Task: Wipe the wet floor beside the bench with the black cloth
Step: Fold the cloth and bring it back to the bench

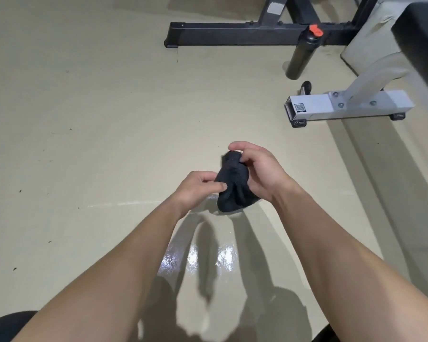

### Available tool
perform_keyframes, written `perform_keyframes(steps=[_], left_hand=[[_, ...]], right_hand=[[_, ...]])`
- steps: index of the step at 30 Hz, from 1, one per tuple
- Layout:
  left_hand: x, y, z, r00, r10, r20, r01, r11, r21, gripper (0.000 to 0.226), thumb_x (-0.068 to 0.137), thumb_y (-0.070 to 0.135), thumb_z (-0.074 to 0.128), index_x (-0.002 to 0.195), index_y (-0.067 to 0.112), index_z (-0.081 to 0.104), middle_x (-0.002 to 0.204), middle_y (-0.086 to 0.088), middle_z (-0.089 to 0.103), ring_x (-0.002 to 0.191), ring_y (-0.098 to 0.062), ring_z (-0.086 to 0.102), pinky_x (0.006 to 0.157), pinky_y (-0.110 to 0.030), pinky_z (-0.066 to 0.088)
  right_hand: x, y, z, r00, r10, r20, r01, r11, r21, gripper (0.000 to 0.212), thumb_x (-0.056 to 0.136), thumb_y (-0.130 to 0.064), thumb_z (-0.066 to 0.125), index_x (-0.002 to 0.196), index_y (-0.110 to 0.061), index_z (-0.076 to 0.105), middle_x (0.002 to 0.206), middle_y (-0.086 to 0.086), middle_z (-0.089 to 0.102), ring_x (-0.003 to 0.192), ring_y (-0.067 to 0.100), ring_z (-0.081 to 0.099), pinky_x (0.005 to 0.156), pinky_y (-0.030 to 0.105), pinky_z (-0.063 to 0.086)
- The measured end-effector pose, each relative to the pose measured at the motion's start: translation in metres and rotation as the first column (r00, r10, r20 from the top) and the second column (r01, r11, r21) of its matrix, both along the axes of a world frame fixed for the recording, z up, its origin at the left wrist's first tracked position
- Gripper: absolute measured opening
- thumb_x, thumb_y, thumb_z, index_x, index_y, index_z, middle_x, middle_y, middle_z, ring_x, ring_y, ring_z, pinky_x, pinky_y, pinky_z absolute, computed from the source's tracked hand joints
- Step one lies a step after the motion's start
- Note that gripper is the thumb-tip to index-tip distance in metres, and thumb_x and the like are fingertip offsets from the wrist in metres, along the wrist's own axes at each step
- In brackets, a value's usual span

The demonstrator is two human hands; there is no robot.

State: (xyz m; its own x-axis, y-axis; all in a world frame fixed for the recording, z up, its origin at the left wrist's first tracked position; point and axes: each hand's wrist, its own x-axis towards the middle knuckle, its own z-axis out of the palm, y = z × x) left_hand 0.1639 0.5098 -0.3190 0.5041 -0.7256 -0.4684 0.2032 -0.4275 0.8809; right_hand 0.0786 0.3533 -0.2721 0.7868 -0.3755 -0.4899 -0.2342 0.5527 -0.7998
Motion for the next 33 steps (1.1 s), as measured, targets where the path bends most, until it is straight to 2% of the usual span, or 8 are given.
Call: perform_keyframes(steps=[7, 12, 15, 18, 21, 25, 28, 33], left_hand=[[0.0, -0.015, 0.052, 0.987, 0.041, 0.156, -0.041, 0.999, -0.006, 0.017, 0.074, 0.01, 0.069, 0.07, 0.017, 0.054, 0.069, 0.008, 0.059, 0.061, -0.017, 0.053, 0.06, -0.029, 0.039], [-0.016, -0.009, 0.118, 0.934, -0.04, 0.354, 0.024, 0.998, 0.05, 0.038, 0.069, -0.003, 0.053, 0.06, 0.029, 0.035, 0.062, 0.012, 0.039, 0.058, -0.017, 0.037, 0.054, -0.032, 0.031], [-0.025, 0.002, 0.168, 0.902, -0.119, 0.415, 0.062, 0.987, 0.148, 0.031, 0.069, 0.006, 0.055, 0.064, 0.031, 0.037, 0.076, 0.003, 0.052, 0.067, -0.027, 0.059, 0.061, -0.045, 0.047], [-0.036, 0.015, 0.217, 0.929, -0.058, 0.367, -0.016, 0.98, 0.196, 0.035, 0.074, 0.017, 0.067, 0.08, 0.034, 0.036, 0.079, 0.0, 0.062, 0.067, -0.023, 0.062, 0.062, -0.041, 0.047], [-0.038, 0.029, 0.262, 0.954, -0.069, 0.293, -0.008, 0.968, 0.252, 0.043, 0.076, 0.037, 0.078, 0.102, 0.037, 0.044, 0.082, 0.011, 0.066, 0.07, -0.013, 0.066, 0.066, -0.031, 0.049], [-0.029, 0.054, 0.302, 0.852, -0.332, 0.405, 0.163, 0.903, 0.397, 0.022, 0.082, 0.042, 0.069, 0.074, 0.031, 0.052, 0.062, 0.007, 0.064, 0.062, -0.012, 0.061, 0.072, -0.036, 0.051], [-0.02, 0.075, 0.324, 0.9, -0.266, 0.345, 0.105, 0.901, 0.422, 0.019, 0.084, 0.038, 0.072, 0.073, 0.03, 0.057, 0.069, 0.007, 0.067, 0.069, -0.015, 0.063, 0.071, -0.034, 0.05], [-0.001, 0.087, 0.356, 0.968, -0.114, 0.225, 0.019, 0.923, 0.385, 0.014, 0.089, 0.028, 0.074, 0.079, 0.023, 0.064, 0.078, -0.001, 0.067, 0.071, -0.022, 0.059, 0.066, -0.035, 0.046]], right_hand=[[0.0, -0.017, 0.047, 0.907, 0.019, -0.42, -0.167, 0.933, -0.32, 0.023, 0.077, -0.025, 0.049, 0.089, -0.013, 0.064, 0.083, 0.009, 0.063, 0.074, 0.029, 0.055, 0.071, 0.035, 0.042], [-0.017, -0.003, 0.107, 0.71, 0.217, -0.67, -0.521, 0.802, -0.292, 0.068, 0.076, -0.08, 0.057, 0.081, -0.014, 0.076, 0.074, -0.001, 0.071, 0.063, 0.018, 0.063, 0.066, 0.031, 0.043], [-0.032, 0.013, 0.153, 0.826, 0.249, -0.506, -0.435, 0.852, -0.292, 0.039, 0.091, -0.047, 0.07, 0.062, -0.022, 0.072, 0.064, -0.004, 0.067, 0.058, 0.013, 0.06, 0.063, 0.026, 0.044], [-0.043, 0.025, 0.198, 0.937, 0.153, -0.315, -0.245, 0.928, -0.28, 0.019, 0.095, -0.022, 0.068, 0.078, -0.017, 0.074, 0.078, 0.012, 0.071, 0.07, 0.027, 0.067, 0.07, 0.037, 0.054], [-0.05, 0.037, 0.256, 0.969, 0.158, -0.191, -0.185, 0.974, -0.132, 0.019, 0.098, -0.017, 0.062, 0.082, -0.015, 0.072, 0.078, 0.015, 0.07, 0.067, 0.032, 0.064, 0.065, 0.037, 0.054], [-0.06, 0.038, 0.322, 0.99, 0.033, -0.139, -0.033, 0.999, 0.005, 0.015, 0.092, -0.024, 0.064, 0.092, -0.017, 0.077, 0.086, 0.008, 0.072, 0.078, 0.026, 0.067, 0.07, 0.036, 0.049], [-0.071, 0.026, 0.355, 0.978, -0.143, -0.151, 0.153, 0.987, 0.054, 0.025, 0.097, -0.023, 0.061, 0.115, -0.012, 0.074, 0.103, 0.013, 0.073, 0.094, 0.03, 0.069, 0.082, 0.043, 0.053], [-0.082, 0.017, 0.386, 0.923, -0.332, -0.195, 0.344, 0.939, 0.028, 0.019, 0.1, -0.017, 0.057, 0.11, -0.013, 0.073, 0.098, 0.008, 0.074, 0.089, 0.023, 0.07, 0.079, 0.036, 0.057]])
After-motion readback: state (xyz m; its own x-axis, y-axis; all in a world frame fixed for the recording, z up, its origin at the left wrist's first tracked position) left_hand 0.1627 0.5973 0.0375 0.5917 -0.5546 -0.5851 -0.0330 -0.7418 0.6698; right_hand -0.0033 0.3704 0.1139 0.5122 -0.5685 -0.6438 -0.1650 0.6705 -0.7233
